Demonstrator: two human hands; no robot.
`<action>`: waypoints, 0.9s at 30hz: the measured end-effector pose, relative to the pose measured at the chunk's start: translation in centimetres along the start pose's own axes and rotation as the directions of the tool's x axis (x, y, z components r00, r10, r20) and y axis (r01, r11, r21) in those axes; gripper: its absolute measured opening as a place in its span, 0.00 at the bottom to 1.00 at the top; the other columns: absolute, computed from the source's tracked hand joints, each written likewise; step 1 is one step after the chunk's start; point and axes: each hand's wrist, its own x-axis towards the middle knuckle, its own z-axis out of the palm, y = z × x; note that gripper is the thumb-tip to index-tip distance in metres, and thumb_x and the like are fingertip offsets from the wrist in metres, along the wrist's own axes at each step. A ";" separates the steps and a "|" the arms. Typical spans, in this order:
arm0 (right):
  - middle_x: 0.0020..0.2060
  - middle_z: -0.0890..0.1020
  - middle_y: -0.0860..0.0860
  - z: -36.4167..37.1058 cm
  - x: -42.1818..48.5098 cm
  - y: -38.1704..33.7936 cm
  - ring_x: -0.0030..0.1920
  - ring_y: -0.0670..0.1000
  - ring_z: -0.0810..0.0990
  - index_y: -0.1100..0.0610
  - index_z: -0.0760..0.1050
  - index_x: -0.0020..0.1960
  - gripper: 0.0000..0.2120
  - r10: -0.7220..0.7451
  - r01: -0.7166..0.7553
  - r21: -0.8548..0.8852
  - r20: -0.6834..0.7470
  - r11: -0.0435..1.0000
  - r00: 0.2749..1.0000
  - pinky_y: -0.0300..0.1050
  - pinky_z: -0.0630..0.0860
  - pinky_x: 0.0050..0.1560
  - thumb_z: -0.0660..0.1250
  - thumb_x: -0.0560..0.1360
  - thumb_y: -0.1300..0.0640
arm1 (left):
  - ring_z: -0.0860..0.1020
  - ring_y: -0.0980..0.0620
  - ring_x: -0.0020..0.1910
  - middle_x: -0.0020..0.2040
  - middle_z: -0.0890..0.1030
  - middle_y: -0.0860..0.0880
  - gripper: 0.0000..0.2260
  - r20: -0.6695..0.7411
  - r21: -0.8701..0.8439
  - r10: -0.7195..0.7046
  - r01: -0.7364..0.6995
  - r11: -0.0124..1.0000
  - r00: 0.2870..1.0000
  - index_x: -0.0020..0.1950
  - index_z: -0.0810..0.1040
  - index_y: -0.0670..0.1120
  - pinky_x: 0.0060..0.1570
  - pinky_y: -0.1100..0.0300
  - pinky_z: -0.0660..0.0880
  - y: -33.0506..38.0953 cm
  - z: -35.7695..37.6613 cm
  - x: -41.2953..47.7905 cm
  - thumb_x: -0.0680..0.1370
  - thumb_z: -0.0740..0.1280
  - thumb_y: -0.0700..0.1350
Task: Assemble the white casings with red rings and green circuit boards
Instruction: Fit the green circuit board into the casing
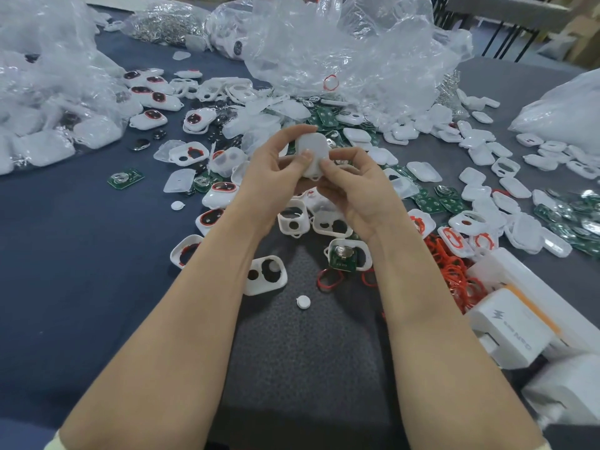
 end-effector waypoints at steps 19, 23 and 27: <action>0.44 0.81 0.57 -0.3 0.3 -0.4 0.39 0.48 0.82 0.60 0.78 0.51 0.09 -0.008 0.017 0.125 -0.071 0.992 0.997 0.38 0.79 0.37 0.58 0.81 0.59 | 0.83 0.56 0.40 0.43 0.83 0.46 0.08 -0.024 0.075 -0.107 0.109 0.991 0.994 0.55 0.71 0.46 0.42 0.65 0.79 -1.0 0.8 0.3 0.79 0.66 0.38; 0.51 0.80 0.62 0.0 0.1 -0.2 0.50 0.56 0.80 0.63 0.75 0.60 0.11 -0.060 0.059 -0.051 -0.002 0.997 0.998 0.54 0.78 0.57 0.59 0.81 0.63 | 0.83 0.58 0.37 0.36 0.83 0.50 0.05 -0.042 0.056 -0.089 0.091 0.994 0.995 0.49 0.70 0.46 0.41 0.66 0.79 -1.2 0.7 0.4 0.79 0.65 0.38; 0.49 0.80 0.61 0.3 0.0 -0.2 0.51 0.58 0.79 0.63 0.75 0.56 0.08 -0.128 0.124 -0.090 -0.037 0.988 0.991 0.59 0.75 0.61 0.61 0.79 0.67 | 0.83 0.58 0.36 0.39 0.82 0.45 0.06 -0.068 0.064 -0.069 0.073 0.995 0.995 0.48 0.69 0.45 0.40 0.66 0.79 -1.2 0.9 0.3 0.79 0.65 0.38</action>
